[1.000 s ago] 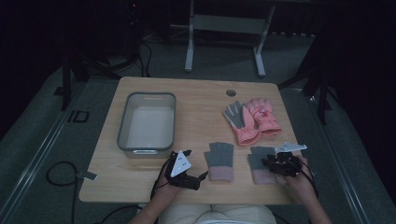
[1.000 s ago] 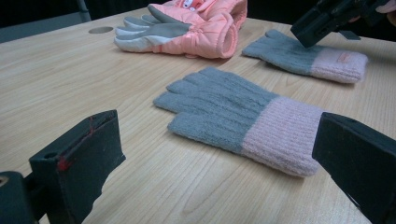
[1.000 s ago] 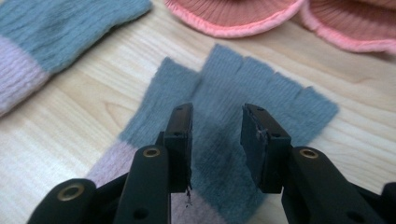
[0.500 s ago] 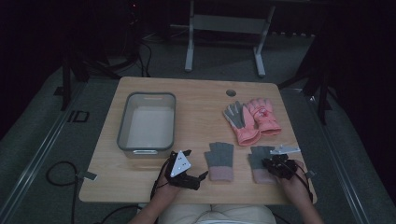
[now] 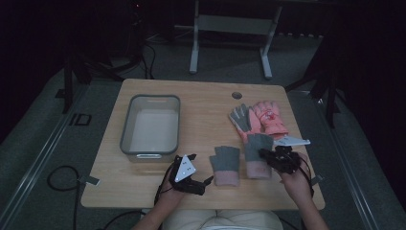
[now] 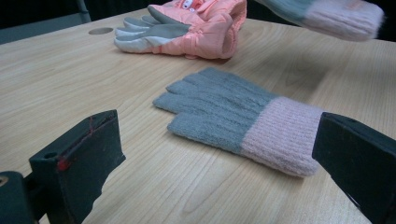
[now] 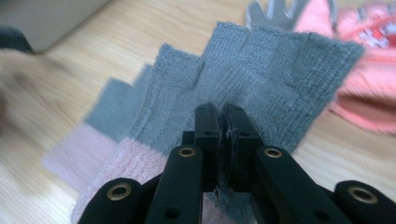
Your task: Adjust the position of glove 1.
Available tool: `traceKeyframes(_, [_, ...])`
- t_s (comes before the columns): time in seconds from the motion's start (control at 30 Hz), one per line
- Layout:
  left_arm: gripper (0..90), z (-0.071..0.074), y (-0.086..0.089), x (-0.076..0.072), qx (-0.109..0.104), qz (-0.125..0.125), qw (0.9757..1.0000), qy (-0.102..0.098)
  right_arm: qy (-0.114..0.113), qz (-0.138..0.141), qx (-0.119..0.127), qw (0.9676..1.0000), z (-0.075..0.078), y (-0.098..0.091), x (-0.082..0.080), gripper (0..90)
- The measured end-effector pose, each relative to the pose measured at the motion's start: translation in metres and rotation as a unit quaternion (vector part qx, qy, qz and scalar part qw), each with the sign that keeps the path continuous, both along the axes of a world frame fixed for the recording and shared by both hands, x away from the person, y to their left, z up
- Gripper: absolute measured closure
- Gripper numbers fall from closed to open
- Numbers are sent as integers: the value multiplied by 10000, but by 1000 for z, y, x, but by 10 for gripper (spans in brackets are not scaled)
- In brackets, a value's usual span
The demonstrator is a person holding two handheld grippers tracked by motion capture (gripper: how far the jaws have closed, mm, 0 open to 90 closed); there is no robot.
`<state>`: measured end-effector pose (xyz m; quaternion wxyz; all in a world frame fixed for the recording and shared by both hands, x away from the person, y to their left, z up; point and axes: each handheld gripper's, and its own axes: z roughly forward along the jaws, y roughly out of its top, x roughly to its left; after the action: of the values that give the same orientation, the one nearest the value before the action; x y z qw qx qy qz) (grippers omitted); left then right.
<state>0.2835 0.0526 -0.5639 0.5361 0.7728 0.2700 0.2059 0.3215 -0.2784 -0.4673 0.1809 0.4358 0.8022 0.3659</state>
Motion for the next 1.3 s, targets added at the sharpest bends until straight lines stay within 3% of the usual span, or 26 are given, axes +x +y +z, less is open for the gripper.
traceKeyframes(0.13, [10,0,1,0,-49,23,10000,17,-11,171,367,9992,4,25,3,851])
traceKeyframes(0.23, [10,0,1,0,-34,14,10000,6,-4,306,280,9991,2,42,5,850])
traceKeyframes(0.43, [10,0,2,2,-81,-4,10000,54,240,435,238,9985,-13,60,7,849])
traceKeyframes(0.57, [10,0,2,1,-50,-9,10000,29,371,389,414,9977,-25,65,8,849])
traceKeyframes(0.83, [10,0,1,0,-29,-19,10000,10,650,493,302,9962,-46,82,10,848])
traceKeyframes(1.07, [10,0,1,1,-43,-50,10000,16,699,441,221,9963,-57,86,15,846])
traceKeyframes(1.2, [10,0,2,1,-48,-38,10000,46,825,390,299,9954,-65,83,18,840])
traceKeyframes(1.3, [10,0,2,2,-54,-4,10000,64,774,429,262,9957,-68,85,19,833])
